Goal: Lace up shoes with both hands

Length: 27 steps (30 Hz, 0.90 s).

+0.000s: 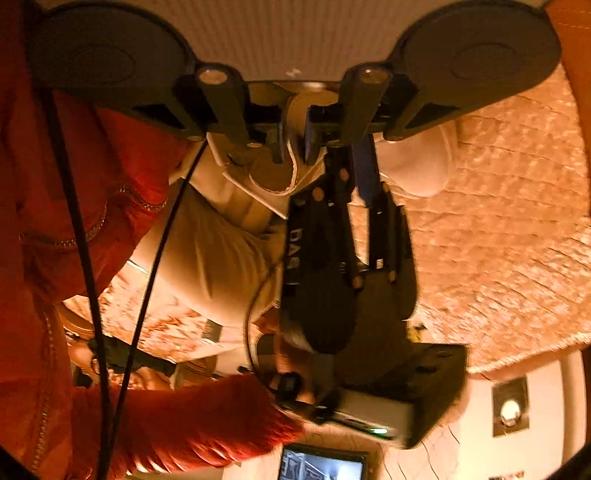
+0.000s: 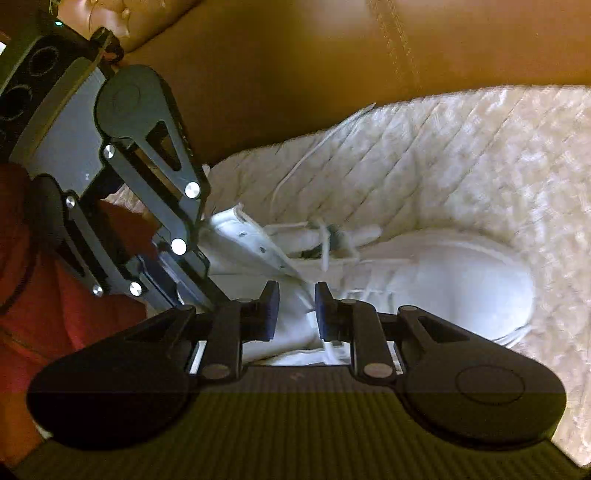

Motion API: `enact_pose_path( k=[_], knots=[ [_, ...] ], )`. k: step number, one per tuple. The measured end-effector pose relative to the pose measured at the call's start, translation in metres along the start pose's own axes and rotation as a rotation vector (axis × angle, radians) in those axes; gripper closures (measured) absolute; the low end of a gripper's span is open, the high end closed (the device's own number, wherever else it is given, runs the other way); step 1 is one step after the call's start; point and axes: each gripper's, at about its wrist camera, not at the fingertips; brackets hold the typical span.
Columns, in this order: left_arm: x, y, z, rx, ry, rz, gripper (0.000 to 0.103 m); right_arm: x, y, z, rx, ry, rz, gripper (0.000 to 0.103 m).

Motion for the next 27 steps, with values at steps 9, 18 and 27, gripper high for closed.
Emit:
enact_pose_path(
  k=[9,18,27],
  knots=[
    [-0.004,-0.010,-0.006,-0.030,-0.003,-0.016,0.089,0.005,-0.012,0.002,-0.063,-0.027,-0.038,0.084],
    [-0.002,-0.013,-0.012,-0.036,0.013,0.001,0.085,-0.057,-0.001,0.015,-0.079,-0.458,0.343,0.099],
    [0.008,-0.011,-0.012,-0.034,0.027,-0.012,0.080,-0.104,0.030,0.023,0.134,-0.781,0.796,0.102]
  ],
)
Point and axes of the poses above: each gripper's, at about its wrist camera, not at the fingertips, and y roughly against the way its jaws point, z to its right, x to its top, and after that the axes turned 2 degrees about y, right-handed
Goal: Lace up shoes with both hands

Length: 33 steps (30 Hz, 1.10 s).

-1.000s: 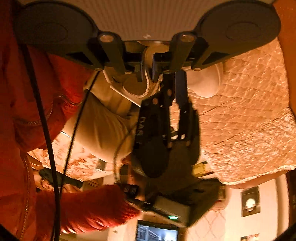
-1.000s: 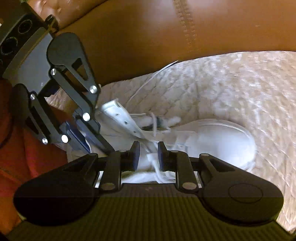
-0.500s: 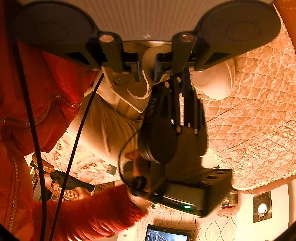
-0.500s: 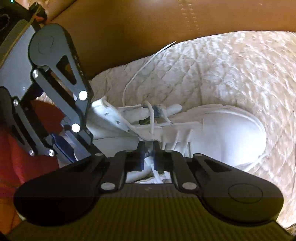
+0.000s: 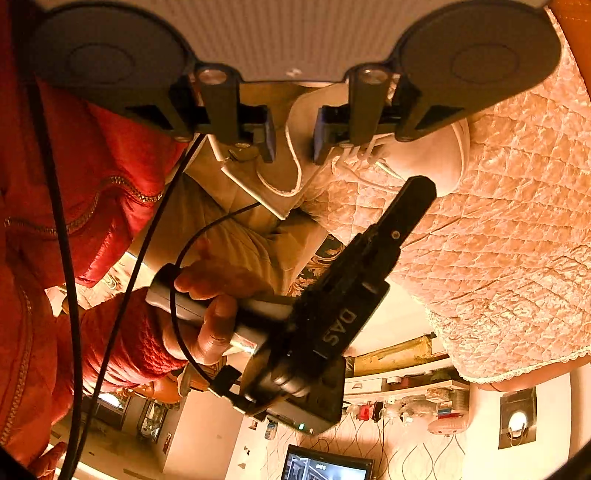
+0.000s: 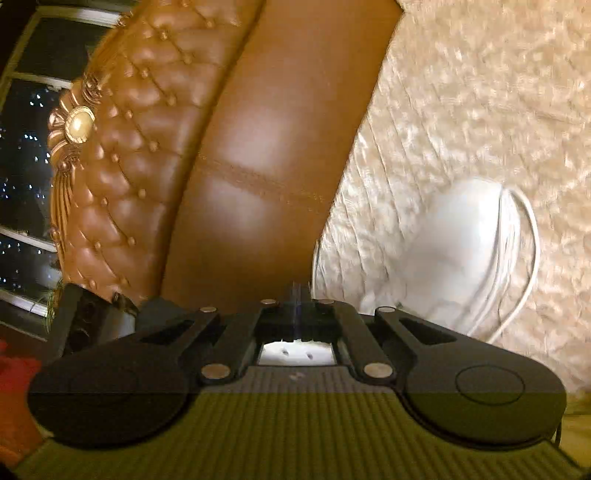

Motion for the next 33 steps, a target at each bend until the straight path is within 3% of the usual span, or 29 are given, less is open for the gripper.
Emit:
enact_pose_path(
  k=[3,5,9,10,14,18,22,26,29,33],
  knots=[
    [0.002,-0.002,0.003,-0.006,-0.017,-0.008,0.080,0.002,-0.010,-0.020,-0.160,0.257,-0.121,0.097],
    [0.005,-0.006,0.005,-0.005,-0.035,-0.016,0.080,0.004,-0.026,-0.026,-0.186,0.342,-0.289,0.094],
    [0.009,-0.013,0.009,-0.008,-0.059,-0.030,0.080,0.003,-0.047,-0.047,-0.259,0.542,-0.451,0.087],
    [0.010,-0.014,0.010,-0.009,-0.062,-0.032,0.080,0.004,-0.052,-0.050,-0.272,0.566,-0.484,0.080],
    [0.011,-0.017,0.011,-0.014,-0.070,-0.043,0.080,0.008,-0.069,-0.062,-0.313,0.650,-0.612,0.079],
    [0.010,-0.020,0.013,-0.017,-0.079,-0.062,0.080,0.008,-0.080,-0.060,-0.348,0.649,-0.651,0.079],
    [0.008,-0.019,0.013,-0.014,-0.071,-0.042,0.080,0.007,-0.083,-0.061,-0.361,0.643,-0.637,0.079],
    [0.009,-0.024,0.015,-0.025,-0.079,-0.035,0.080,0.007,-0.068,-0.064,-0.253,0.599,-0.604,0.079],
    [0.011,-0.027,0.016,-0.028,-0.094,-0.043,0.080,0.008,-0.071,-0.058,-0.301,0.593,-0.627,0.079],
    [0.011,-0.029,0.015,-0.033,-0.090,-0.055,0.080,0.011,-0.078,-0.058,-0.294,0.603,-0.673,0.079]
  ],
)
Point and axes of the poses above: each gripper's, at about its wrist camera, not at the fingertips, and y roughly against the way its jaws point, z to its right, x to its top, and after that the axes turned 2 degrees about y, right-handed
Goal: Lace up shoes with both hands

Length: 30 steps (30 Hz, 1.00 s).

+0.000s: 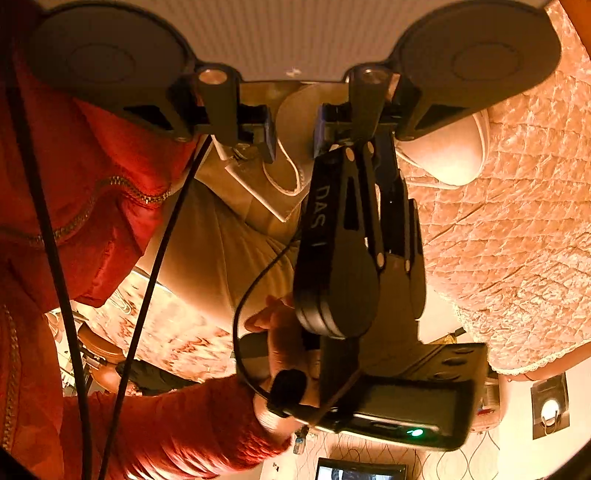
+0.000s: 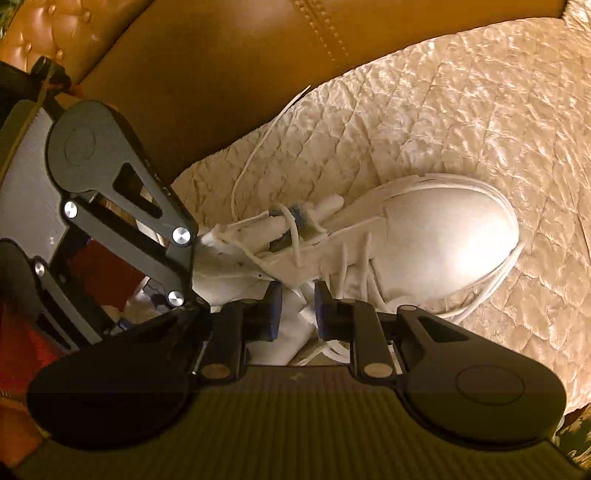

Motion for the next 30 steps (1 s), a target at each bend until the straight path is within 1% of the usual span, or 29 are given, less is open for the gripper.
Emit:
enact_pose_path(
  k=[4,6,9,11,13,15,18,19,20,21,22,23,25,27,29,30],
  knots=[
    [-0.001,-0.002,-0.001,0.005,0.008,-0.019,0.080,0.007,-0.011,0.010,0.060,-0.009,-0.044,0.079],
    [-0.002,-0.001,-0.001,0.005,0.017,-0.024,0.080,0.007,-0.014,0.009,0.060,0.007,-0.055,0.079],
    [-0.005,0.003,-0.003,0.009,0.036,-0.030,0.080,0.006,-0.015,0.005,0.040,0.014,-0.056,0.083],
    [-0.007,0.008,-0.004,0.014,0.050,-0.033,0.080,0.005,-0.017,0.002,0.010,0.012,-0.051,0.088],
    [-0.010,0.010,-0.006,0.020,0.068,-0.029,0.080,0.005,-0.019,0.000,-0.014,-0.003,-0.038,0.088],
    [-0.011,0.013,-0.008,0.025,0.084,-0.022,0.080,0.002,-0.018,-0.003,-0.041,-0.016,-0.007,0.088],
    [-0.012,0.017,-0.009,0.022,0.106,-0.001,0.079,-0.013,-0.011,-0.004,-0.092,-0.050,0.076,0.091],
    [-0.012,0.017,-0.009,0.020,0.112,0.005,0.079,-0.020,-0.008,-0.002,-0.098,-0.084,0.115,0.094],
    [-0.012,0.017,-0.009,0.020,0.112,0.010,0.079,-0.027,-0.004,0.000,-0.102,-0.119,0.154,0.094],
    [-0.011,0.017,-0.009,0.021,0.108,0.011,0.078,-0.035,-0.002,0.006,-0.088,-0.164,0.193,0.095],
    [-0.011,0.017,-0.009,0.022,0.105,0.011,0.078,-0.043,0.001,0.013,-0.056,-0.234,0.242,0.096],
    [-0.010,0.017,-0.009,0.022,0.103,0.011,0.077,-0.051,0.003,0.020,-0.023,-0.304,0.290,0.101],
    [-0.009,0.016,-0.009,0.022,0.101,0.008,0.076,-0.069,0.007,0.038,0.069,-0.455,0.394,0.102],
    [-0.009,0.015,-0.010,0.022,0.100,0.007,0.076,-0.084,0.014,0.055,0.142,-0.575,0.480,0.102],
    [-0.010,0.013,-0.011,0.023,0.098,0.005,0.076,-0.096,0.019,0.068,0.185,-0.654,0.555,0.102],
    [-0.009,0.013,-0.011,0.022,0.097,0.004,0.075,-0.097,0.021,0.070,0.195,-0.652,0.561,0.102]
  ],
)
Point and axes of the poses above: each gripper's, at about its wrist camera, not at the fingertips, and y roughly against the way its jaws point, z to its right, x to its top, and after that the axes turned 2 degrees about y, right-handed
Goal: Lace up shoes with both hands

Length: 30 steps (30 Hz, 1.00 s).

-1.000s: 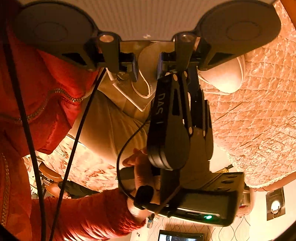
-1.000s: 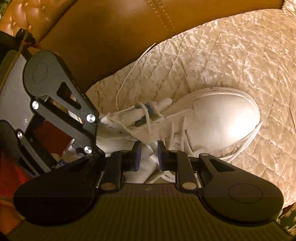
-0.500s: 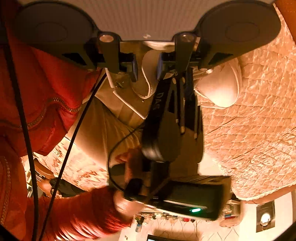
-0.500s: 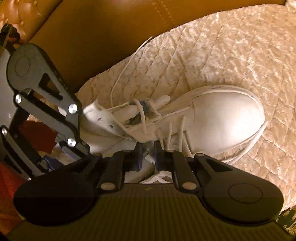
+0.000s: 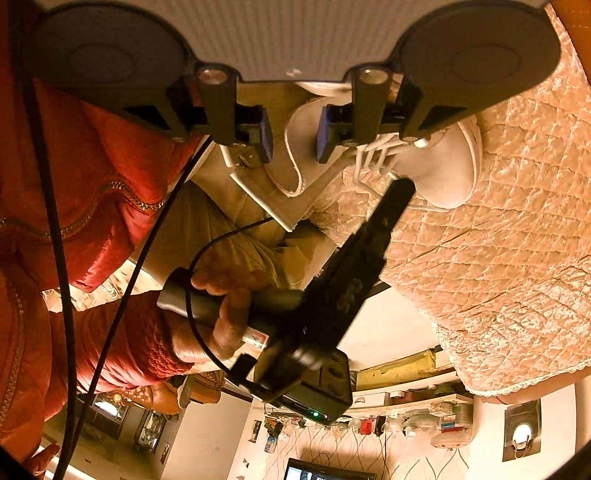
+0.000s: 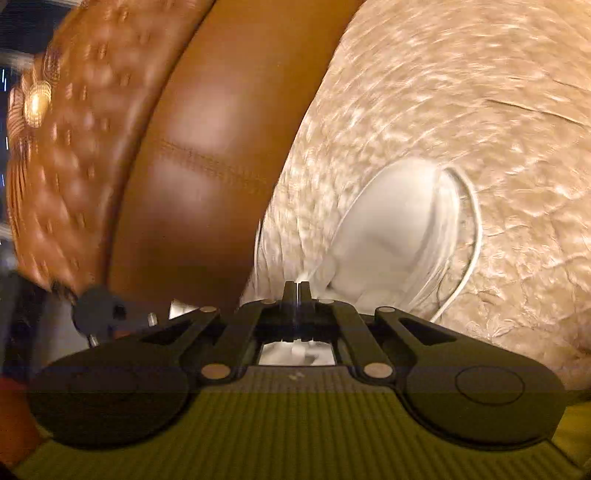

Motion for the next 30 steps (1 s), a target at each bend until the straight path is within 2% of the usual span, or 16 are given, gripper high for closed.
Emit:
enact_pose_path(
  k=[3,4,6,9,10,11,13,17,23,26,30],
  knots=[
    [0.001,-0.002,0.001,0.001,-0.004,-0.001,0.074,0.002,0.005,0.005,0.030,0.001,0.005,0.101],
    [0.001,-0.002,0.001,0.002,-0.005,-0.001,0.074,0.002,0.002,-0.003,-0.011,0.077,-0.022,0.100],
    [0.001,-0.003,0.002,0.005,-0.007,-0.002,0.074,0.004,-0.004,-0.015,-0.091,0.196,-0.072,0.093],
    [0.002,-0.004,0.001,0.009,-0.002,-0.005,0.074,0.005,-0.002,-0.027,-0.102,0.303,-0.091,0.085],
    [0.002,-0.004,0.001,0.010,0.000,-0.006,0.074,0.004,0.000,-0.033,-0.146,0.372,-0.093,0.079],
    [0.001,-0.004,0.001,0.010,0.002,-0.006,0.074,0.002,0.001,-0.036,-0.177,0.421,-0.109,0.078],
    [0.001,-0.003,0.000,0.011,0.004,-0.009,0.074,-0.003,0.003,-0.043,-0.222,0.521,-0.150,0.078],
    [0.001,-0.002,0.000,0.013,0.007,-0.015,0.074,-0.016,0.007,-0.053,-0.232,0.683,-0.208,0.078],
    [0.002,-0.001,-0.002,0.015,0.012,-0.025,0.074,-0.027,-0.004,-0.075,-0.275,0.938,-0.236,0.078],
    [0.002,-0.001,-0.003,0.017,0.015,-0.030,0.073,-0.031,-0.020,-0.083,-0.290,1.040,-0.313,0.078],
    [0.002,-0.001,-0.004,0.018,0.018,-0.027,0.067,-0.032,-0.034,-0.086,-0.270,1.069,-0.366,0.079]
  ],
)
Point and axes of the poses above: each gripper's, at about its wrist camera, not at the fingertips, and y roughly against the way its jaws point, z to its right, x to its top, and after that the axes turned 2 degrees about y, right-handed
